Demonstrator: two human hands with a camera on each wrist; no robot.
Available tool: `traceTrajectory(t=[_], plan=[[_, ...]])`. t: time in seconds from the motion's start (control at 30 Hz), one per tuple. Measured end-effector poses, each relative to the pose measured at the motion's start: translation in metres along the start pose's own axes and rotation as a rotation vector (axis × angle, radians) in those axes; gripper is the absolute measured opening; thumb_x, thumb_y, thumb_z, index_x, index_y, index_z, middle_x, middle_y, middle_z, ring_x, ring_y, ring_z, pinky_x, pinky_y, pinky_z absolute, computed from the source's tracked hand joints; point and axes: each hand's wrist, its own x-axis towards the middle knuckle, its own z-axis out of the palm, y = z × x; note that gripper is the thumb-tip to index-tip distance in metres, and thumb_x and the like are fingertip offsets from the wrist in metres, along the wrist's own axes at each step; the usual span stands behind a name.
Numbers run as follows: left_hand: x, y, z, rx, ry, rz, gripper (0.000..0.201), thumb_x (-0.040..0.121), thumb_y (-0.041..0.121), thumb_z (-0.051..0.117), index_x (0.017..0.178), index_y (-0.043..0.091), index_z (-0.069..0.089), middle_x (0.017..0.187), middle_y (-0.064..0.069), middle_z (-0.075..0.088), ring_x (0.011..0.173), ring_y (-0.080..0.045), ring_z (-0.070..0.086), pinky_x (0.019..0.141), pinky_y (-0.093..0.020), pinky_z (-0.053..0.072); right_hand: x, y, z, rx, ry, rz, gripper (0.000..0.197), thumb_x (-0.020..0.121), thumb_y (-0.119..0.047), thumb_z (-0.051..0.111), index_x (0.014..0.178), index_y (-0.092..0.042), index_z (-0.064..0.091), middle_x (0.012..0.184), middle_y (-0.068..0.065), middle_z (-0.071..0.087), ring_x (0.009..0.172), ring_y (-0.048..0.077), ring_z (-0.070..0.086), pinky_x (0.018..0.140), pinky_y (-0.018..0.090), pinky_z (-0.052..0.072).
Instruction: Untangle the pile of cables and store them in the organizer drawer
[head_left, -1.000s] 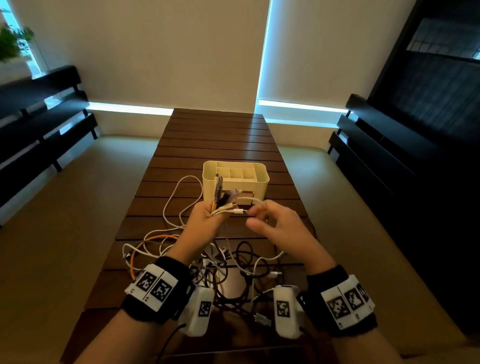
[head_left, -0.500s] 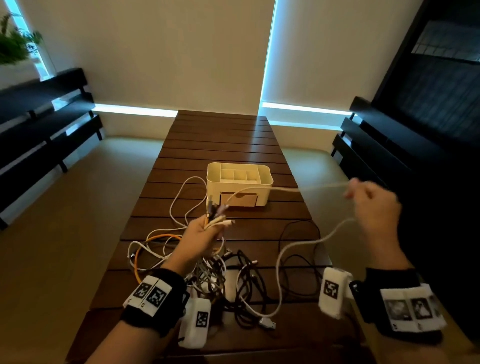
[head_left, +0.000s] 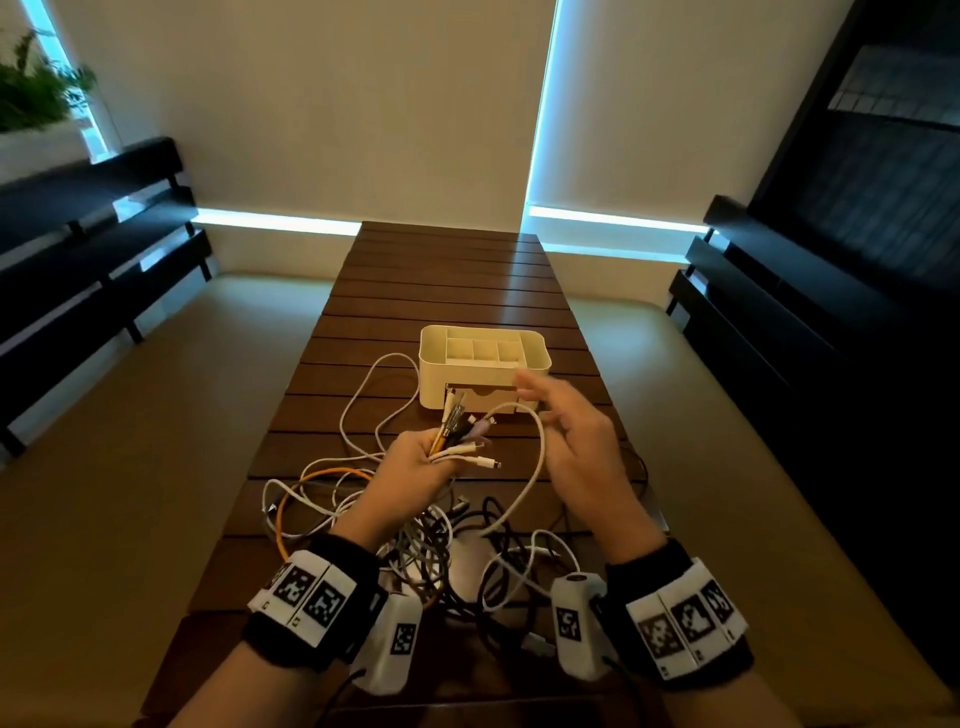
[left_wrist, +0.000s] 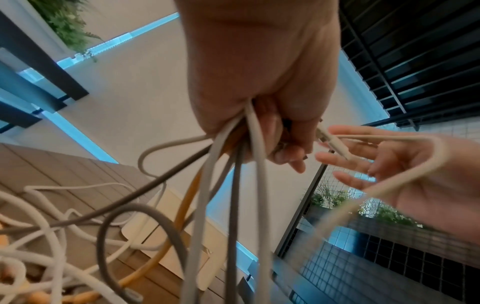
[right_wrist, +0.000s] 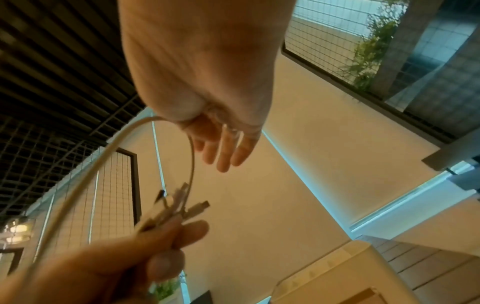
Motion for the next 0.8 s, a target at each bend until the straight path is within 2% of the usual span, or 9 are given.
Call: traceTrajectory(t=[0.07,0.13,0.2,0.27,0.33,0.4,0.53,0.67,0.8], plan=[[0.0,-0.002,-0.003,0.041,-0.007,0.007,0.026,0.089,0.019,0.063,0.086,0.042,0.074,0.084,-0.002,0.072,0.076,-0.015,0.051,0.072,-0.032,0.041,0.001,-0.006,-0.002,0.095,0.164,0.023,0.046,0.089,0.004,0.037,0.123,-0.023,0.052,0.109,-0.007,0.06,0.1,0.001,0.058,0.088,0.014,0.047],[-0.002,-0.001,-0.005,0.137,-0.013,0.024,0.022,0.088,0.02,0.064,0.086,0.041,0.072,0.08,0.008,0.073,0.071,-0.008,0.057,0.07,-0.024,0.045,0.002,-0.015,-0.005,0.097,0.16,-0.006,0.035,0.091,-0.011,0.036,0.119,-0.023,0.055,0.105,-0.008,0.06,0.097,-0.001,0.057,0.085,0.011,0.046],[-0.001,-0.001,-0.007,0.22,-0.001,0.053,0.015,0.087,0.02,0.065,0.087,0.034,0.071,0.082,0.004,0.073,0.074,-0.013,0.063,0.072,-0.031,0.05,0.0,-0.024,-0.002,-0.12,-0.052,-0.036,0.032,0.095,-0.023,0.038,0.123,-0.022,0.053,0.108,-0.008,0.058,0.098,-0.004,0.05,0.088,0.014,0.042],[-0.002,-0.002,-0.008,0.229,-0.006,0.099,0.009,0.086,0.016,0.065,0.08,0.02,0.069,0.074,-0.009,0.068,0.064,-0.018,0.056,0.065,-0.036,0.046,-0.004,-0.023,0.009,-0.414,-0.303,-0.031,0.039,0.096,-0.027,0.041,0.135,-0.025,0.039,0.119,-0.005,0.054,0.108,0.005,0.046,0.098,0.028,0.037],[-0.003,-0.004,-0.007,0.19,-0.008,0.12,0.014,0.087,0.017,0.064,0.074,0.022,0.067,0.067,-0.013,0.061,0.06,-0.016,0.048,0.059,-0.032,0.04,-0.007,-0.017,0.017,-0.366,-0.392,0.061,0.044,0.096,-0.028,0.041,0.138,-0.029,0.03,0.124,-0.004,0.054,0.112,0.013,0.048,0.103,0.038,0.034],[-0.005,-0.006,-0.005,0.128,-0.003,0.114,0.013,0.087,0.021,0.063,0.076,0.026,0.068,0.065,-0.009,0.06,0.06,-0.016,0.048,0.059,-0.031,0.039,-0.007,-0.013,0.018,-0.187,-0.373,0.167,0.042,0.096,-0.03,0.042,0.137,-0.029,0.032,0.126,-0.002,0.053,0.111,0.014,0.051,0.1,0.036,0.039],[-0.006,-0.005,-0.004,-0.01,0.038,0.109,0.012,0.091,0.013,0.059,0.093,0.011,0.07,0.078,-0.018,0.067,0.07,-0.016,0.056,0.069,-0.031,0.046,-0.01,-0.012,0.018,-0.13,-0.371,0.282,0.032,0.097,-0.038,0.037,0.124,-0.024,0.046,0.08,-0.012,0.057,0.068,-0.001,0.05,0.06,0.015,0.036],[-0.009,0.002,-0.004,-0.172,0.059,0.055,0.019,0.094,0.019,0.05,0.104,0.014,0.065,0.056,0.011,0.063,0.043,0.002,0.044,0.043,-0.011,0.036,-0.01,-0.006,0.015,-0.191,-0.36,0.209,0.028,0.098,-0.03,0.039,0.077,-0.028,0.058,0.058,-0.011,0.048,0.056,0.001,0.044,0.055,0.021,0.033],[-0.008,-0.001,-0.011,-0.397,0.102,0.012,0.038,0.086,0.037,0.045,0.115,0.019,0.061,0.054,0.005,0.05,0.036,-0.004,0.023,0.034,-0.016,0.02,-0.012,-0.003,0.016,0.206,-0.19,0.286,0.028,0.099,-0.016,0.037,0.081,-0.017,0.058,0.057,-0.005,0.049,0.046,0.002,0.04,0.05,0.017,0.032]])
